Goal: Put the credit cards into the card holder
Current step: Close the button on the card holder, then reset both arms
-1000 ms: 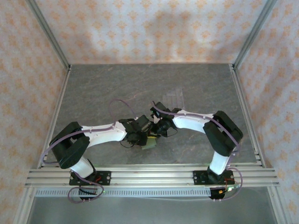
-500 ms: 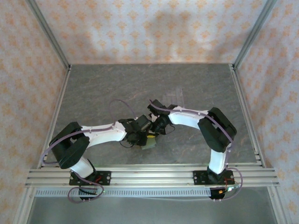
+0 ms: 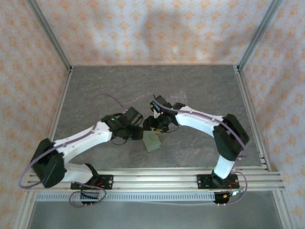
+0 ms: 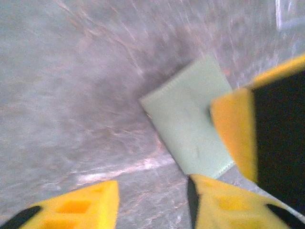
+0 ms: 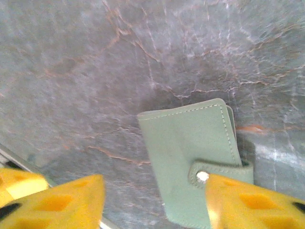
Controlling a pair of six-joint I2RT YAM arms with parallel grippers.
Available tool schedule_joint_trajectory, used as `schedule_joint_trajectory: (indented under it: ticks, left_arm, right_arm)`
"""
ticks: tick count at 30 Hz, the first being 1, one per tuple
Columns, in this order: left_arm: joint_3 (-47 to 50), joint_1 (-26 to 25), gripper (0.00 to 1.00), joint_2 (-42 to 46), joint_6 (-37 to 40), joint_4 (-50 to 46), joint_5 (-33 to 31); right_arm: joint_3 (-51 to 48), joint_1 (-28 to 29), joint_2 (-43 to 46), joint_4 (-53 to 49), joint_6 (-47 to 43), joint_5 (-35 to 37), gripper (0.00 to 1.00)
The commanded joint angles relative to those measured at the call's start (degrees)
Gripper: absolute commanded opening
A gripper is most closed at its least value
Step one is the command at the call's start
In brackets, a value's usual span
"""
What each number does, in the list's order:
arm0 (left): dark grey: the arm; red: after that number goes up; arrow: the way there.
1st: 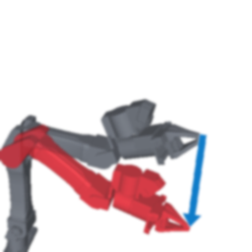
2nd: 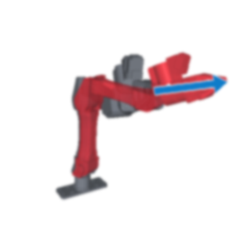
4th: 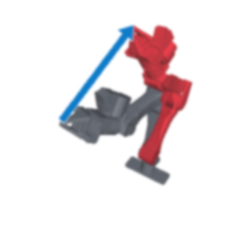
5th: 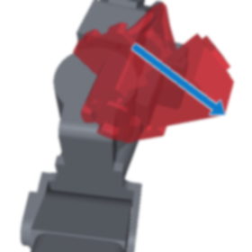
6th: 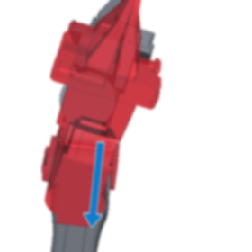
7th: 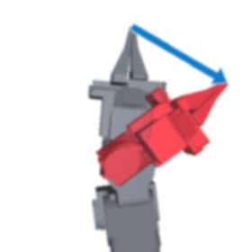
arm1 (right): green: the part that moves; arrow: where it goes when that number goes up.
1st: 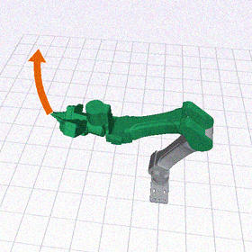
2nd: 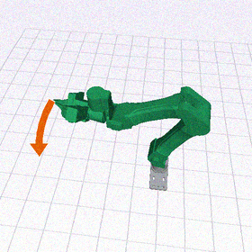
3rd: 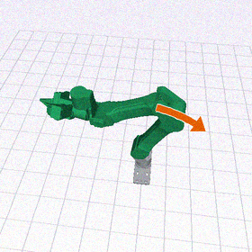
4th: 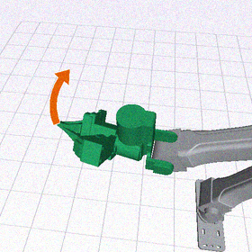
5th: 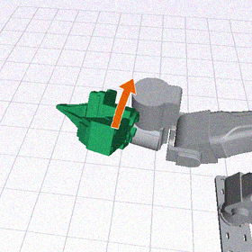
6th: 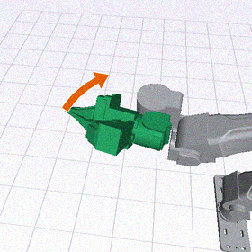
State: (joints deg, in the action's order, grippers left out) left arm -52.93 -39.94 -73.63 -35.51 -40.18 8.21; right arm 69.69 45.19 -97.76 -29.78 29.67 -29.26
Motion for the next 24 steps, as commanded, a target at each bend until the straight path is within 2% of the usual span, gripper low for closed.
schedule_joint_trajectory:
  ticks: [1,3,4,6,8,9,10,11,12,13,14,15,16,17,19,22,23,24]
  left_arm:
    - [-0.21,3.55,0.62,7.97,0.43,-5.00,-7.86]
    - [-0.09,5.06,0.80,13.28,-0.20,-5.72,-17.27]
    - [0.06,5.19,0.87,15.79,-0.66,-5.74,-24.84]
    - [0.68,5.31,0.97,19.12,-2.14,-4.77,-38.64]
    - [2.09,5.58,1.00,20.56,-0.24,-0.59,-50.40]
    - [3.59,5.75,1.00,20.79,2.57,3.78,-55.61]
    - [4.80,5.96,1.00,20.44,4.47,7.41,-60.95]
    - [5.85,6.41,1.00,19.64,6.17,10.49,-66.11]
    - [6.92,7.85,1.00,18.20,8.23,14.26,-69.75]
    - [7.66,10.74,1.00,16.34,10.15,17.39,-70.40]
    - [8.11,13.95,1.00,14.38,10.89,19.17,-68.62]
    - [8.32,18.59,1.00,11.93,10.71,20.49,-63.52]
    - [8.86,22.33,1.00,9.91,10.76,22.68,-58.48]
    - [10.62,24.93,1.00,7.47,12.22,27.45,-56.00]
    - [13.29,27.08,1.00,3.12,15.43,36.43,-56.67]
    - [17.65,27.83,0.99,-3.51,20.49,50.94,-54.57]
    - [20.11,27.88,1.00,-5.22,23.25,57.22,-52.26]
    - [22.17,27.88,1.00,-7.12,25.65,63.71,-53.17]
  right_arm:
    - [-1.05,0.16,7.80,-2.04,-2.04,13.19,0.99]
    - [-3.49,0.16,12.52,-2.77,-3.13,26.21,0.99]
    - [-5.66,-0.03,15.45,-1.58,-3.74,32.81,0.99]
    - [-10.07,-2.16,20.71,1.58,-5.11,40.62,0.99]
    - [-13.38,-4.46,25.16,4.49,-7.22,49.54,0.99]
    - [-16.11,-4.58,28.04,7.81,-9.74,57.09,0.99]
    - [-19.77,-4.71,30.62,13.44,-13.75,64.17,0.99]
    - [-24.26,-4.82,33.80,22.09,-19.66,68.28,0.99]
    - [-31.14,-5.24,36.53,37.07,-31.30,68.22,0.99]
    - [-39.20,-5.81,38.05,53.23,-42.40,66.99,0.99]
    - [-44.96,-6.61,38.10,65.86,-48.56,66.20,0.99]
    - [-50.03,-7.94,36.98,77.26,-52.99,65.13,0.99]
    - [-52.66,-9.51,35.44,83.65,-54.31,64.65,0.99]
    - [-54.45,-11.15,33.51,87.72,-54.82,64.29,0.99]
    - [-55.69,-13.63,30.48,90.05,-52.73,64.80,0.99]
    - [-55.93,-18.23,25.55,89.26,-47.04,59.26,0.99]
    - [-55.53,-19.41,23.71,89.97,-46.83,57.42,0.99]
    - [-54.48,-19.84,22.41,90.24,-47.26,57.84,0.99]
